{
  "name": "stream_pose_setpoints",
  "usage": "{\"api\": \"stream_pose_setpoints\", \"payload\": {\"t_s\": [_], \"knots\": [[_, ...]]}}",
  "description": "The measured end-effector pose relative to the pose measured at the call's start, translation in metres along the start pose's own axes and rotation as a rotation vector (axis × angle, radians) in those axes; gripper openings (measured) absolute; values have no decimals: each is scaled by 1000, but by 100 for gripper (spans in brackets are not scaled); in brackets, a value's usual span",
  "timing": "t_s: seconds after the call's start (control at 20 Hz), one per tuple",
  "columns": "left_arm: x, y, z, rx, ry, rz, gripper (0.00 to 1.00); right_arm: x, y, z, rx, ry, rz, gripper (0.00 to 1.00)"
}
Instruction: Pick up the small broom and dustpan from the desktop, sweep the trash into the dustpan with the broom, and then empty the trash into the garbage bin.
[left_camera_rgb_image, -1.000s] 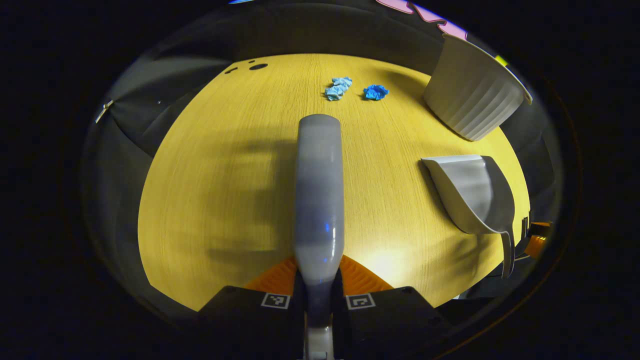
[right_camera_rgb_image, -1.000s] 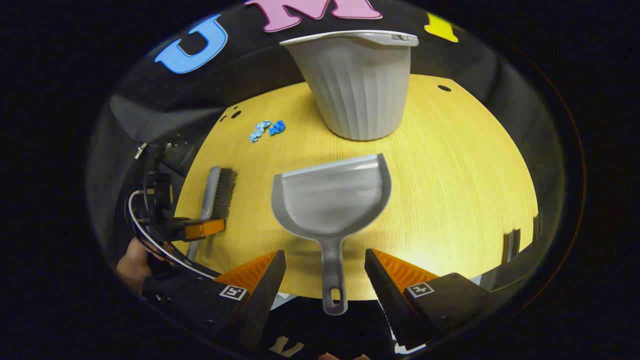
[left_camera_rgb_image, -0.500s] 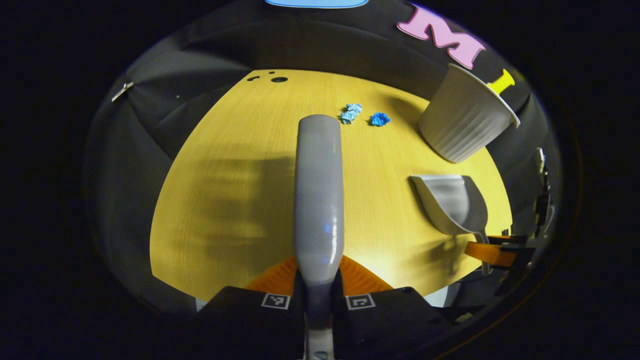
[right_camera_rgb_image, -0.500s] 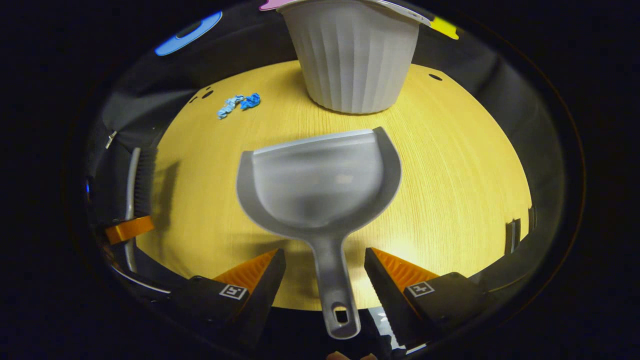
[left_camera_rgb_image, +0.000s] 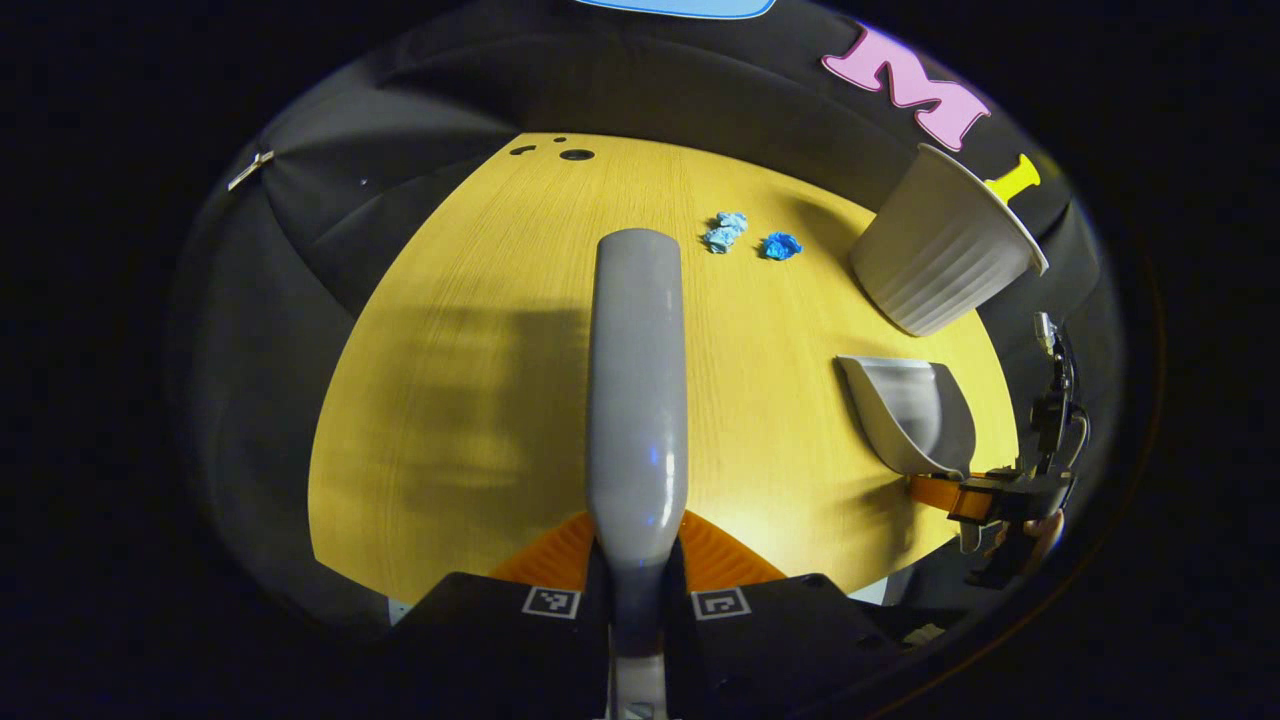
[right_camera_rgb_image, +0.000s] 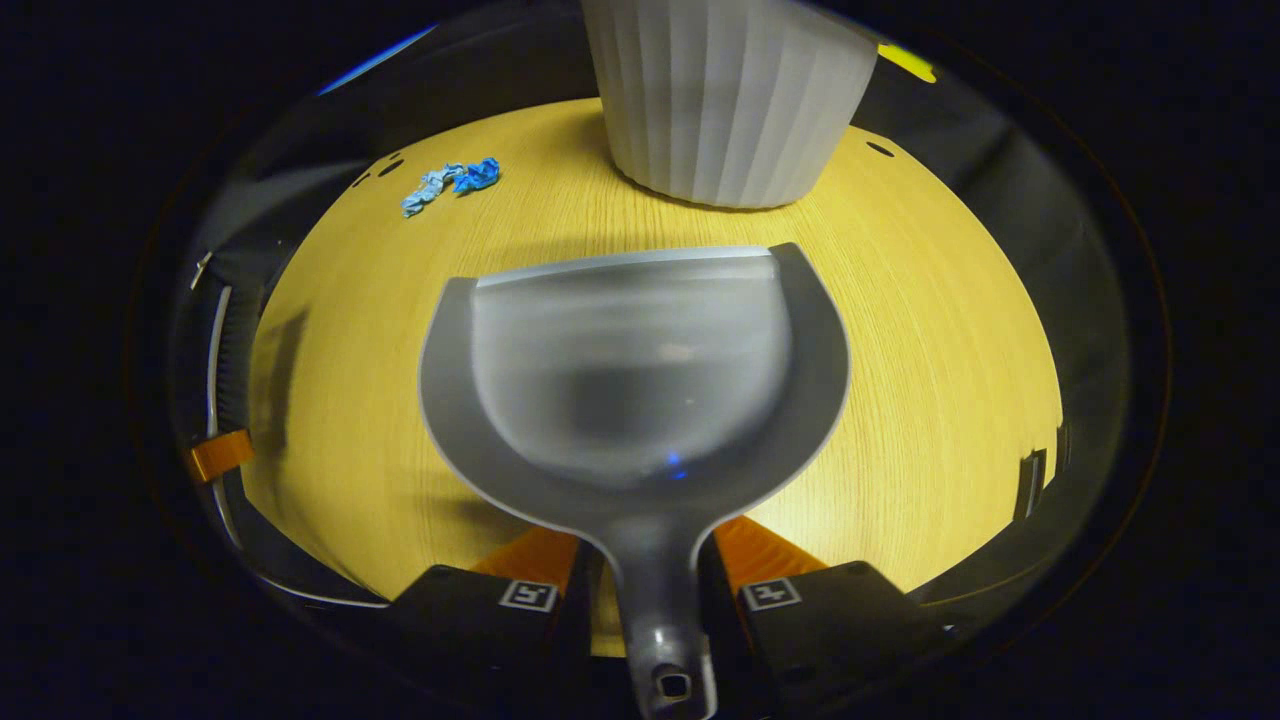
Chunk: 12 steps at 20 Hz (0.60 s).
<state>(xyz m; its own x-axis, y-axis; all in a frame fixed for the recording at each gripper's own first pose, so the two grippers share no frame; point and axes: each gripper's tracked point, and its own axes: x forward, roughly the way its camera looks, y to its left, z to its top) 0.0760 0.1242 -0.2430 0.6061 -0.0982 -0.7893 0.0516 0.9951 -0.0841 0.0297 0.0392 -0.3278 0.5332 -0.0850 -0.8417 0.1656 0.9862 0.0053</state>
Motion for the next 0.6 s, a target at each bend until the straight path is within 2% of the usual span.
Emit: {"api": "stream_pose_setpoints", "payload": {"t_s": [0.1,0.15,0.2,0.4,0.45,0.5,0.6], "knots": [[9,9,12,36,9,18,26,3,1,1,-14,1,5,40],[13,13,18,59,9,23,30,2,2,0,-26,-2,11,39],[21,17,28,101,14,28,26,2,1,0,-36,-7,16,39],[51,20,68,220,31,25,26,-10,-2,-2,-65,-23,24,38],[59,20,79,245,41,30,23,-16,-3,-3,-82,-32,23,38],[65,21,91,279,46,37,26,-19,-5,-3,-105,-45,17,38],[83,22,123,361,50,57,26,-32,-13,-2,-160,-82,-8,38]]}}
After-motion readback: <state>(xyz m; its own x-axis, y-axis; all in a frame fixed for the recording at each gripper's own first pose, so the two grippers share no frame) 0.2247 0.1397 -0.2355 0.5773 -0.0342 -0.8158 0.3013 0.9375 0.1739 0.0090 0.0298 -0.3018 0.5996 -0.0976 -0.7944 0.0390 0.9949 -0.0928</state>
